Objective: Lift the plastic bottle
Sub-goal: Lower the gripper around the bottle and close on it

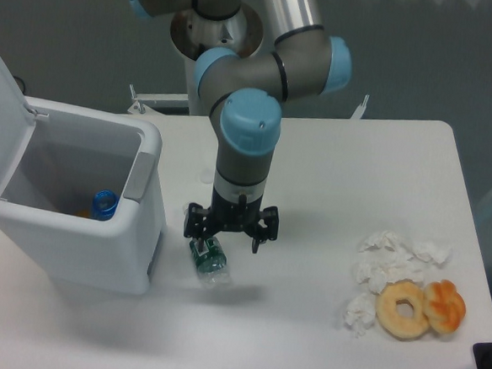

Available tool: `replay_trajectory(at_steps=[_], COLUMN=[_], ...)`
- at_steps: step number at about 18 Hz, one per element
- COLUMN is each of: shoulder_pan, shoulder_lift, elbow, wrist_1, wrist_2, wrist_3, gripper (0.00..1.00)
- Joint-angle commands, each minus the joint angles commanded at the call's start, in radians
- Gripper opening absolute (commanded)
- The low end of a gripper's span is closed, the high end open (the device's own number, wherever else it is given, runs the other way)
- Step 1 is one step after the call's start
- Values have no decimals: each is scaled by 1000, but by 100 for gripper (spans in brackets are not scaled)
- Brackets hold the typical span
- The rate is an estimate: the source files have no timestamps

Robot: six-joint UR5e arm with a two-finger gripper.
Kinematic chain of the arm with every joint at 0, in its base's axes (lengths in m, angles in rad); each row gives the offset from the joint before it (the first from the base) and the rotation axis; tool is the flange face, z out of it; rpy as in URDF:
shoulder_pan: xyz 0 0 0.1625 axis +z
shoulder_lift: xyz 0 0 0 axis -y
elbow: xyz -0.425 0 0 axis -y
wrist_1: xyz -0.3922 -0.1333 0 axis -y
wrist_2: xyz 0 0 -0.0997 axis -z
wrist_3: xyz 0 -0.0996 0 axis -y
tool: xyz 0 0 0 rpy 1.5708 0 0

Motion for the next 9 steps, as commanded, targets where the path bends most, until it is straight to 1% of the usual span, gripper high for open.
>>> replay_trajectory(at_steps=[3,7,9], shoulder_pan=[-6,-18,-18], shoulder_lift=[-34,-58,-80], elbow=[11,22,25], wrist_1=[5,5,5], wrist_2=[2,2,3], wrist_3=[-29,-28,-29], gripper=[100,100,100])
